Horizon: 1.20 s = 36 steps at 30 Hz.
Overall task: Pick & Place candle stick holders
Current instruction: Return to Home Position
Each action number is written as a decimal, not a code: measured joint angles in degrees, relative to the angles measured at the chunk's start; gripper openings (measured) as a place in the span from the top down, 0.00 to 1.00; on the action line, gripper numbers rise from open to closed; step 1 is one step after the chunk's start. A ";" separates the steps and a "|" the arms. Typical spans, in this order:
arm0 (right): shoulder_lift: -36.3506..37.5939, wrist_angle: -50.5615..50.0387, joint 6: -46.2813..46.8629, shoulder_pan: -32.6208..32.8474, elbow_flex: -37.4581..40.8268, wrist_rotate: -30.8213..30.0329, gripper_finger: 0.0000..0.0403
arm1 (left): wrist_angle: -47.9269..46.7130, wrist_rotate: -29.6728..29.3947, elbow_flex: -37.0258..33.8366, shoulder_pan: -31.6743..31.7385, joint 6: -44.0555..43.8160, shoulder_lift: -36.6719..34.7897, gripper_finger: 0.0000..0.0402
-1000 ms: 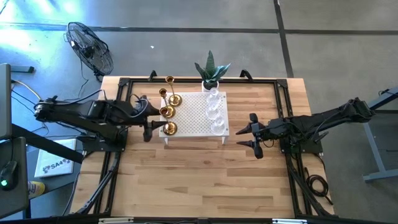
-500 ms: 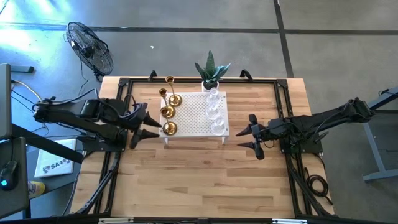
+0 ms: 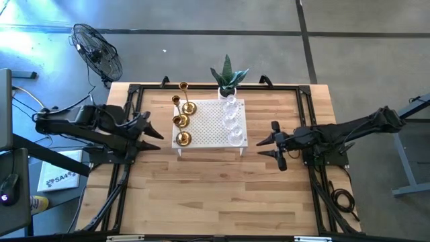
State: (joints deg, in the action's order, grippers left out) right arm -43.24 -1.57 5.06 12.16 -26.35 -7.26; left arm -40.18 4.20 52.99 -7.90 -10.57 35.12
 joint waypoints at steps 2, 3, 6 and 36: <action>1.44 -0.32 -0.14 0.00 0.00 1.08 0.69 | -2.43 -0.01 0.00 0.00 0.27 -1.49 0.52; 2.28 -0.64 -0.58 0.00 0.00 1.71 0.71 | -3.70 0.11 0.00 0.00 1.00 -2.24 0.52; 5.02 -2.49 -1.96 0.00 0.00 3.72 0.80 | -5.25 1.61 -0.45 0.00 3.14 -3.96 0.58; 28.28 -15.41 -18.64 -1.67 0.00 8.88 1.00 | 12.83 2.57 -18.62 0.02 18.92 -15.92 1.00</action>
State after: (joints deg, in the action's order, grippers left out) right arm -14.96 -16.98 -13.58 10.49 -26.35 1.61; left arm -27.35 6.77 34.37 -7.88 8.34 19.19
